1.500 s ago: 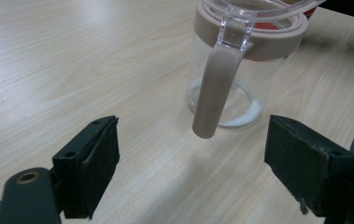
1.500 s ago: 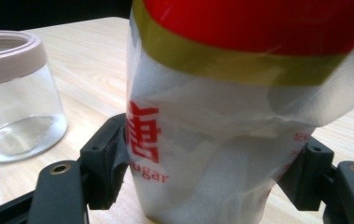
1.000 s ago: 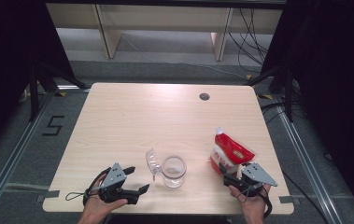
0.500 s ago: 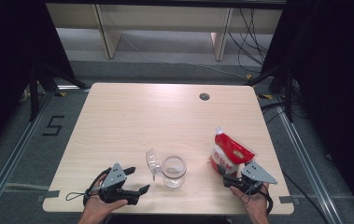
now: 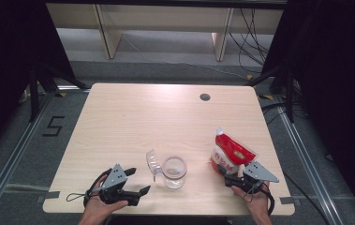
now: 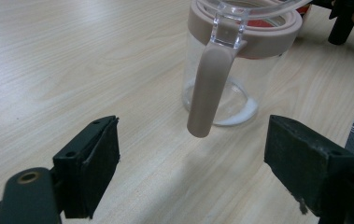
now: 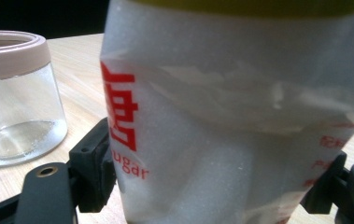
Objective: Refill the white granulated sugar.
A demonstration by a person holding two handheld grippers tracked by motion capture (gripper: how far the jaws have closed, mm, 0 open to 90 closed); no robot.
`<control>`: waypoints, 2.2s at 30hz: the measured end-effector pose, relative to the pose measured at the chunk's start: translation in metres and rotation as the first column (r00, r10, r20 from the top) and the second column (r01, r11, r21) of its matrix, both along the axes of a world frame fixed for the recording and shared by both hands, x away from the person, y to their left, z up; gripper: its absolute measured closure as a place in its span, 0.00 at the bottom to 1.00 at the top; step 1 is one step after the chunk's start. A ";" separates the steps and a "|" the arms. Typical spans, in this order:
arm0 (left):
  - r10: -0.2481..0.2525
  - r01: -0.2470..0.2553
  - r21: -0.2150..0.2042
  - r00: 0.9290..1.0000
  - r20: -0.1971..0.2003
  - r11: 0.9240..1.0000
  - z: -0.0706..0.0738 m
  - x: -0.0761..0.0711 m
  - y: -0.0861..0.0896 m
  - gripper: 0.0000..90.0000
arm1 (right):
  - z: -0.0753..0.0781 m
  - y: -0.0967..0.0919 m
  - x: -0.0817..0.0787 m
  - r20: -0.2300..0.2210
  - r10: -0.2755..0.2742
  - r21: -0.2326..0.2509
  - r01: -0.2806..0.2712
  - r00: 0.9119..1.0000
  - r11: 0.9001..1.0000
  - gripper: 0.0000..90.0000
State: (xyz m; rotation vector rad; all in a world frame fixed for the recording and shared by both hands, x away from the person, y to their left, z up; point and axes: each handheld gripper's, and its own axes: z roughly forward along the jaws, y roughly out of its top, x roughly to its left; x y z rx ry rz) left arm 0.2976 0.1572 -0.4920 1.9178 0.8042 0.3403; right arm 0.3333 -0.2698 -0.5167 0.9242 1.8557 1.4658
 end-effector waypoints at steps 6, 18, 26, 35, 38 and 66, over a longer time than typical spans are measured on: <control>-0.006 0.006 0.004 1.000 0.002 1.000 0.000 0.000 -0.001 0.20 | 0.001 -0.003 0.002 -0.002 0.050 -0.017 -0.050 0.999 0.999 0.27; -0.007 0.007 0.005 1.000 0.001 1.000 0.000 0.000 0.000 0.20 | 0.000 -0.001 0.004 -0.007 0.087 0.029 -0.087 0.996 0.996 0.26; -0.009 0.009 0.005 1.000 0.001 1.000 -0.001 0.000 -0.001 0.20 | -0.001 0.002 0.004 -0.005 0.059 0.045 -0.059 0.998 0.997 0.31; -0.008 0.008 -0.001 1.000 0.002 1.000 -0.001 0.000 -0.002 0.20 | 0.000 -0.002 0.008 0.015 0.086 0.004 -0.086 0.996 0.996 0.36; -0.009 0.009 0.006 1.000 0.001 1.000 -0.001 0.000 -0.001 0.20 | -0.001 -0.001 0.007 0.005 0.079 0.039 -0.079 0.997 0.996 0.36; -0.014 0.013 0.001 1.000 0.008 1.000 -0.001 0.000 -0.001 0.20 | 0.008 -0.004 0.003 -0.054 0.062 0.034 -0.061 0.997 0.998 0.44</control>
